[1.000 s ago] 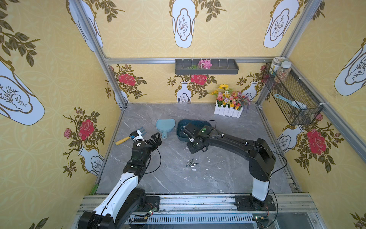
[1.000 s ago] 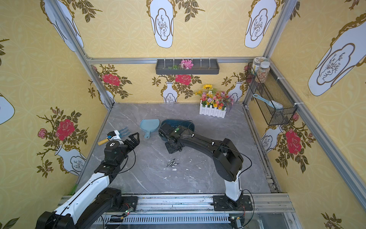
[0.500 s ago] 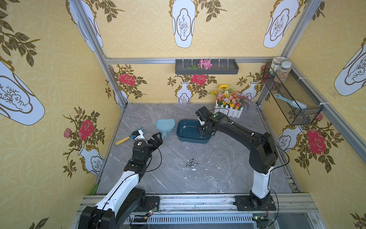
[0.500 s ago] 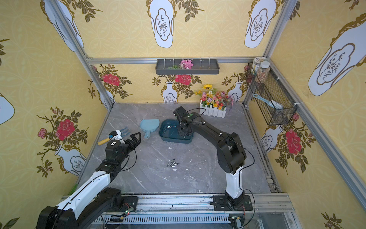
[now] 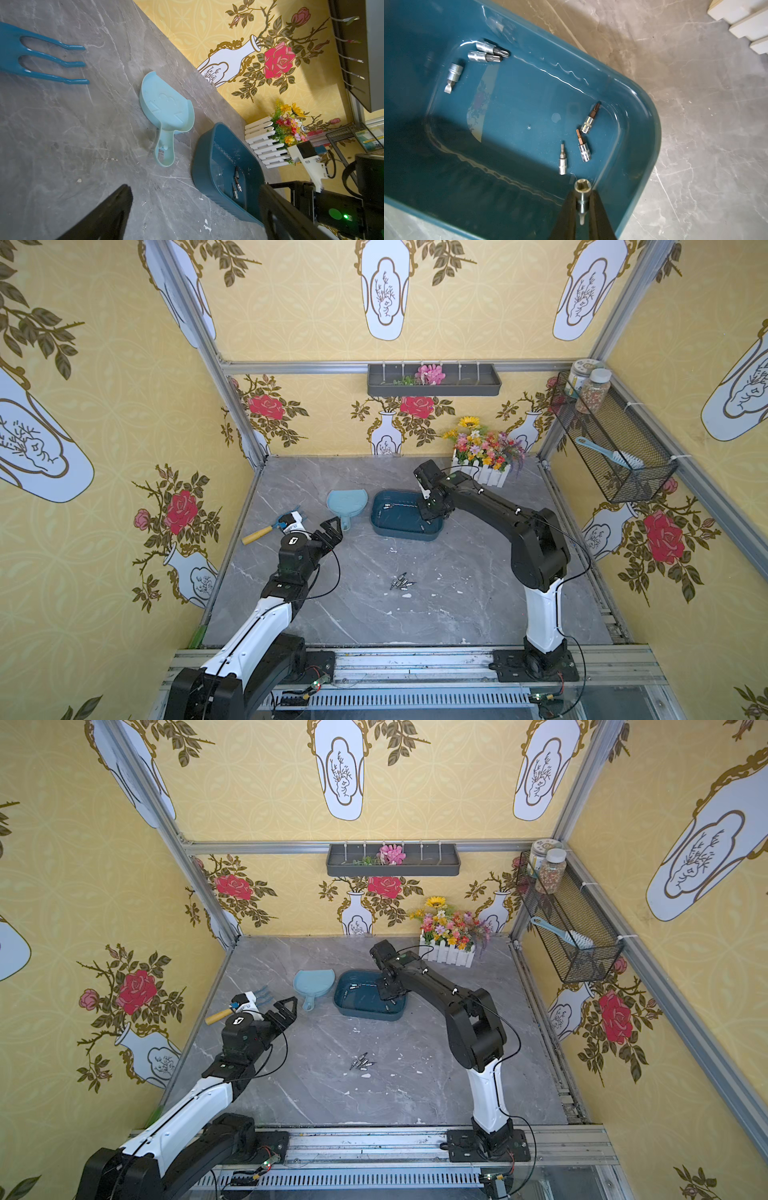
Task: Put the bit on the desktop into the storage box
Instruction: Place the screwdriver bit in the storage box.
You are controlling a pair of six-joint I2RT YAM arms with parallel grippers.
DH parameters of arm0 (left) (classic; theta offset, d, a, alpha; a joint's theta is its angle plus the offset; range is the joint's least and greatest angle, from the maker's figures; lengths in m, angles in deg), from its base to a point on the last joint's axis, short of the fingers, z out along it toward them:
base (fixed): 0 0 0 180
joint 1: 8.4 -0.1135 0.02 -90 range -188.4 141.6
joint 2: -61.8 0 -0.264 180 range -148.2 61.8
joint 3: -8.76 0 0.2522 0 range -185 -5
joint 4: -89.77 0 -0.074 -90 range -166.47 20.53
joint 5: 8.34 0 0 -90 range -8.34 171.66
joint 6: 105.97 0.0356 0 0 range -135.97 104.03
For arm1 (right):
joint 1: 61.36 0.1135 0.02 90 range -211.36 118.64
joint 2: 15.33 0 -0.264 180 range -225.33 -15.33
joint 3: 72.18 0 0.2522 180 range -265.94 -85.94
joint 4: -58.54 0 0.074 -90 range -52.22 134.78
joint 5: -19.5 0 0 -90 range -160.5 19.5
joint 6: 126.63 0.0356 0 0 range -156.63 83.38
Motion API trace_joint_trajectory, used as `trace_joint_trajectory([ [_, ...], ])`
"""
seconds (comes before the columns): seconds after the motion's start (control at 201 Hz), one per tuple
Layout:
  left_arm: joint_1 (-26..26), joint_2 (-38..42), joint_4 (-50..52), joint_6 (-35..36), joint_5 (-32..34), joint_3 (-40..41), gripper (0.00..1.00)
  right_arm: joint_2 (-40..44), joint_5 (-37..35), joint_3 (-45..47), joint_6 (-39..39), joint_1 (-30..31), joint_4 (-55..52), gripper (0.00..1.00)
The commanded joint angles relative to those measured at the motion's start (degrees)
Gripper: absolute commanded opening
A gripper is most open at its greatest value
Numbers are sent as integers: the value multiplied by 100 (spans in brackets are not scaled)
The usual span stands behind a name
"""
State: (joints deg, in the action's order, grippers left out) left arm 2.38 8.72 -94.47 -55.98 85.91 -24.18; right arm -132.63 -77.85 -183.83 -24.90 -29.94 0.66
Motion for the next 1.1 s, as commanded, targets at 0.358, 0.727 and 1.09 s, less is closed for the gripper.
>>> trace_joint_trajectory([
  [0.358,-4,-80,-195,-6,-91,28,100,-61,13,-73,-21,-16,61,21],
  [0.727,-6,-89,-164,9,-81,16,100,251,-20,6,-63,-14,68,51],
  [1.09,-7,-80,35,124,-168,-67,100,1610,-330,1136,0,-26,797,93],
])
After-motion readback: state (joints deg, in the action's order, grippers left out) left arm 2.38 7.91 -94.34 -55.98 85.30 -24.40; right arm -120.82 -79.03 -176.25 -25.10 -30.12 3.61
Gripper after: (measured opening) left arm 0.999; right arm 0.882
